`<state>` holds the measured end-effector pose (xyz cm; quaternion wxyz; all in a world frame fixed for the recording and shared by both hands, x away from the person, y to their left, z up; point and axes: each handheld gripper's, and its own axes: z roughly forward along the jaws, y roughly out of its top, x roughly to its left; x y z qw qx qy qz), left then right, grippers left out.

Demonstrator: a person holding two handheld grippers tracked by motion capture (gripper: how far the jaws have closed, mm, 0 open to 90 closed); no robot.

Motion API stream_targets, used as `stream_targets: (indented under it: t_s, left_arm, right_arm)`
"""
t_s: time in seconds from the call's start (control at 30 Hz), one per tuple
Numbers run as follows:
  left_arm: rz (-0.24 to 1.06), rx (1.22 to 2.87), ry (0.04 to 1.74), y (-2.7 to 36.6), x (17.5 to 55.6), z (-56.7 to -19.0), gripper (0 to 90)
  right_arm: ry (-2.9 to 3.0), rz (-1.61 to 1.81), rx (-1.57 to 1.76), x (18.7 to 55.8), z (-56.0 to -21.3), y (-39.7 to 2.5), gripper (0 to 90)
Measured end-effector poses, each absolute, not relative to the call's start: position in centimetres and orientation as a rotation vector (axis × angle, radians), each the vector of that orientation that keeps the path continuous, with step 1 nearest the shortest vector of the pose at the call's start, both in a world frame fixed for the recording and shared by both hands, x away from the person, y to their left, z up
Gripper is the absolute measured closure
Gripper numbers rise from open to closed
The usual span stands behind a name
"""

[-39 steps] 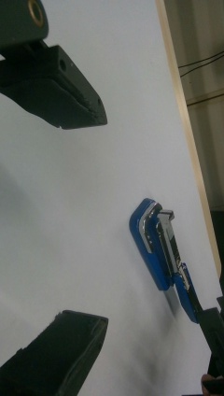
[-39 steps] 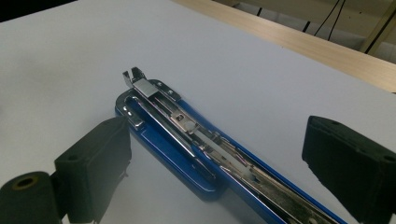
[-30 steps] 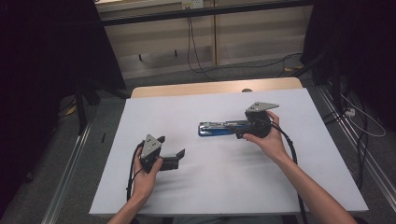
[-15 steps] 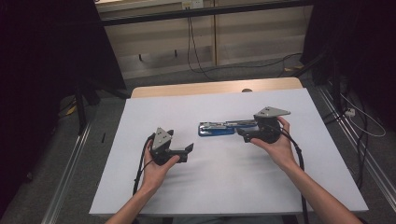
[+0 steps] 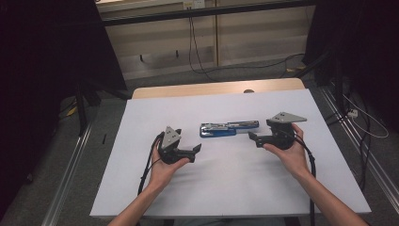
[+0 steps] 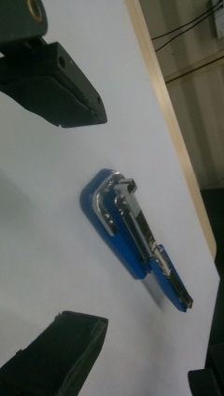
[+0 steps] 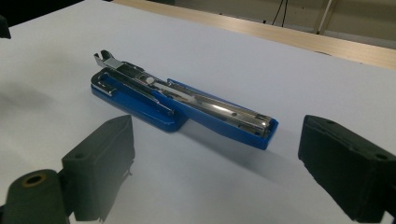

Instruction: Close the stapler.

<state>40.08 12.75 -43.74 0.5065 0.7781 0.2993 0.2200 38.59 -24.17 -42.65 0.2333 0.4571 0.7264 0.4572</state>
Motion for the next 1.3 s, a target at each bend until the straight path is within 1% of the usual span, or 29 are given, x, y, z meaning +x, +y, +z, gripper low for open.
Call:
stream_targets:
  t_s: [0.07,0.2,0.37,0.47,0.6,0.67,0.73,0.77,0.87,0.97,1.0,1.07,1.13,1.2,1.27,1.3]
  left_arm:
    - [0.527,1.853,0.738,12.6,40.4,-43.7,3.3]
    - [0.542,1.856,0.729,12.3,41.1,-43.6,3.3]
    - [0.547,1.848,0.726,12.0,41.8,-43.7,3.0]
    - [0.529,1.833,0.745,11.7,42.2,-44.0,2.2]
    - [0.513,1.879,0.722,11.4,42.0,-44.4,3.0]
    - [0.492,1.881,0.736,11.3,42.0,-44.4,5.1]
    - [0.489,1.888,0.735,11.2,42.0,-44.4,6.6]
    - [0.493,1.888,0.737,11.2,42.0,-44.5,7.9]
    - [0.506,1.891,0.744,11.3,42.1,-44.5,9.6]
    - [0.495,1.884,0.771,11.5,42.4,-44.6,13.9]
    - [0.497,1.890,0.775,11.5,42.6,-44.6,15.1]
    - [0.489,1.900,0.781,11.7,42.8,-44.6,23.0]
    - [0.479,1.886,0.791,11.9,42.9,-44.6,29.1]
    - [0.457,1.872,0.780,11.9,43.1,-44.4,38.2]
    - [0.462,1.863,0.774,11.8,43.2,-44.2,43.9]
    - [0.453,1.846,0.774,11.7,43.3,-44.1,48.4]
  right_arm:
    - [1.996,1.243,1.260,38.5,-42.8,-24.5,13.3]
    - [2.015,1.217,1.244,38.1,-43.0,-24.9,19.7]
    - [2.019,1.220,1.249,37.9,-43.5,-25.4,31.3]
    - [2.029,1.204,1.261,38.1,-43.8,-25.3,34.0]
    - [2.041,1.202,1.255,38.3,-44.2,-25.2,48.7]
    - [2.029,1.189,1.245,38.2,-44.1,-25.2,60.1]
    - [2.006,1.190,1.248,38.2,-44.1,-25.2,66.0]
    - [2.004,1.192,1.243,38.1,-44.1,-25.2,71.3]
    - [2.012,1.193,1.223,38.0,-44.2,-25.2,82.1]
    - [2.048,1.203,1.228,38.1,-44.4,-25.2,89.0]
    - [2.058,1.198,1.227,38.2,-44.5,-25.2,90.0]
    - [2.068,1.199,1.227,38.2,-44.5,-25.1,90.0]
    - [2.070,1.196,1.223,38.3,-44.5,-25.0,90.0]
    - [2.069,1.197,1.228,38.4,-44.6,-25.1,90.0]
    - [2.070,1.186,1.227,38.5,-44.7,-25.1,90.0]
    - [2.069,1.180,1.232,38.5,-44.7,-25.1,90.0]
